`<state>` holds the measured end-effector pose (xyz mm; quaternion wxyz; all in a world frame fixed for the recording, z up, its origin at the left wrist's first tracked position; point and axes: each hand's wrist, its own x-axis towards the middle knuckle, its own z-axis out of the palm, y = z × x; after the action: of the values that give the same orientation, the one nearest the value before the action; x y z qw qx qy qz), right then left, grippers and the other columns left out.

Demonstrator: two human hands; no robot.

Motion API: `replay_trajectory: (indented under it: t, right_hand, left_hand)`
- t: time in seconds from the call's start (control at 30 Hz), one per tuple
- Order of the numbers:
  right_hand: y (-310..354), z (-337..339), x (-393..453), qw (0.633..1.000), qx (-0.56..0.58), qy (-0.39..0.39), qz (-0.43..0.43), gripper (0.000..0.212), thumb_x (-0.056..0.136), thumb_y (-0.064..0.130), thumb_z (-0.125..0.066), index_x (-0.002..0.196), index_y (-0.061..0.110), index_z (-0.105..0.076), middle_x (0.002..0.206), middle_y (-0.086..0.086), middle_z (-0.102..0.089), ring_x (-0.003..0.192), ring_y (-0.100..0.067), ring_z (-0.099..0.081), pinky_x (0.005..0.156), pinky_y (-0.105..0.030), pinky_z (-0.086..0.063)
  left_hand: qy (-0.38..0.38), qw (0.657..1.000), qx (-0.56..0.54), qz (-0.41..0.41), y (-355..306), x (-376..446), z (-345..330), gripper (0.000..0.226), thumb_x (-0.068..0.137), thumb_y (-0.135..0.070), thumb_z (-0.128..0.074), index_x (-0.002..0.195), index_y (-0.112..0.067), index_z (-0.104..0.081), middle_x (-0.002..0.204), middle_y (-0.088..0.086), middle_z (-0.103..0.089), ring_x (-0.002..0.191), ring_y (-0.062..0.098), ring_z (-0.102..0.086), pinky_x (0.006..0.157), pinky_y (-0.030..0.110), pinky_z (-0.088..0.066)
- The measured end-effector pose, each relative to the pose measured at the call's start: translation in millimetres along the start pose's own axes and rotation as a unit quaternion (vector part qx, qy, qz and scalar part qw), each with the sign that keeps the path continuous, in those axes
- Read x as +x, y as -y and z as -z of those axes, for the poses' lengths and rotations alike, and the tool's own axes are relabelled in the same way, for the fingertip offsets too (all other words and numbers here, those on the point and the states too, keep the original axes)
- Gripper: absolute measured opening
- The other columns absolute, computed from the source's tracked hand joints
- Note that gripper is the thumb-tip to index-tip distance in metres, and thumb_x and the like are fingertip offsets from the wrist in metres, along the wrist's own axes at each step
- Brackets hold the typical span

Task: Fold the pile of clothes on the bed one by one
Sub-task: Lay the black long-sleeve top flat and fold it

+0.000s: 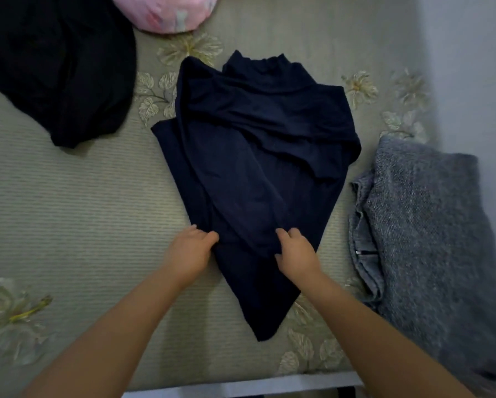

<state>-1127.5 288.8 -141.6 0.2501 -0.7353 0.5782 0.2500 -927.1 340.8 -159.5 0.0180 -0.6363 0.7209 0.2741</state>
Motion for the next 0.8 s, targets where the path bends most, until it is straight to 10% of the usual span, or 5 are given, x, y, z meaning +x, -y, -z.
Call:
replay_trajectory:
  t: [0.2, 0.3, 0.47, 0.57, 0.8]
  right_hand:
    - [1, 40, 5, 0.947, -0.015, 0.290, 0.138, 0.029, 0.083, 0.000, -0.047, 0.104, 0.006, -0.066, 0.110, -0.011, -0.067, 0.081, -0.015, -0.060, 0.065, -0.017, -0.044]
    - [-1, 68, 25, 0.972, -0.002, 0.171, 0.160, 0.025, 0.086, 0.004, -0.049, 0.102, 0.004, -0.067, 0.108, -0.011, -0.068, 0.089, -0.019, -0.062, 0.068, -0.018, -0.042]
    - [0, 103, 87, 0.983, 0.086, -0.117, 0.110, 0.028, 0.091, 0.010, -0.047, 0.114, 0.003, -0.061, 0.117, -0.017, -0.059, 0.107, -0.030, -0.053, 0.089, -0.033, -0.044]
    - [0, 116, 125, 0.984, -0.019, -0.153, 0.085, 0.049, 0.090, 0.021, -0.052, 0.137, 0.011, -0.038, 0.140, -0.012, -0.040, 0.127, -0.029, -0.035, 0.102, -0.043, -0.033]
    - [9, 123, 172, 0.963, -0.172, -0.089, 0.188, 0.057, 0.091, 0.017, -0.047, 0.143, 0.023, -0.025, 0.138, -0.002, -0.039, 0.131, -0.018, -0.031, 0.113, -0.044, -0.004]
  left_hand:
    - [0.468, 0.872, -0.130, 0.060, 1, -58, 24, 0.031, 0.091, -0.012, -0.048, 0.122, -0.013, -0.053, 0.118, 0.007, -0.058, 0.099, 0.015, -0.053, 0.072, 0.013, -0.040]
    - [0.629, 0.767, -0.101, 0.069, -4, -65, 34, 0.038, 0.092, -0.015, -0.052, 0.129, -0.011, -0.047, 0.129, 0.010, -0.051, 0.115, 0.023, -0.052, 0.091, 0.024, -0.044]
    - [0.214, 0.958, -0.147, 0.123, 23, 9, 73, 0.025, 0.092, -0.015, -0.048, 0.113, -0.008, -0.059, 0.116, 0.010, -0.062, 0.098, 0.017, -0.056, 0.075, 0.016, -0.037]
    - [-0.052, 0.969, -0.147, 0.192, 37, 78, 94, 0.028, 0.092, -0.014, -0.047, 0.117, -0.007, -0.057, 0.118, 0.014, -0.060, 0.110, 0.028, -0.054, 0.091, 0.030, -0.041]
    - [-0.083, 0.959, -0.068, 0.263, 59, 175, 84, 0.029, 0.096, -0.023, -0.043, 0.111, -0.001, -0.054, 0.114, 0.018, -0.056, 0.105, 0.032, -0.052, 0.080, 0.038, -0.041]
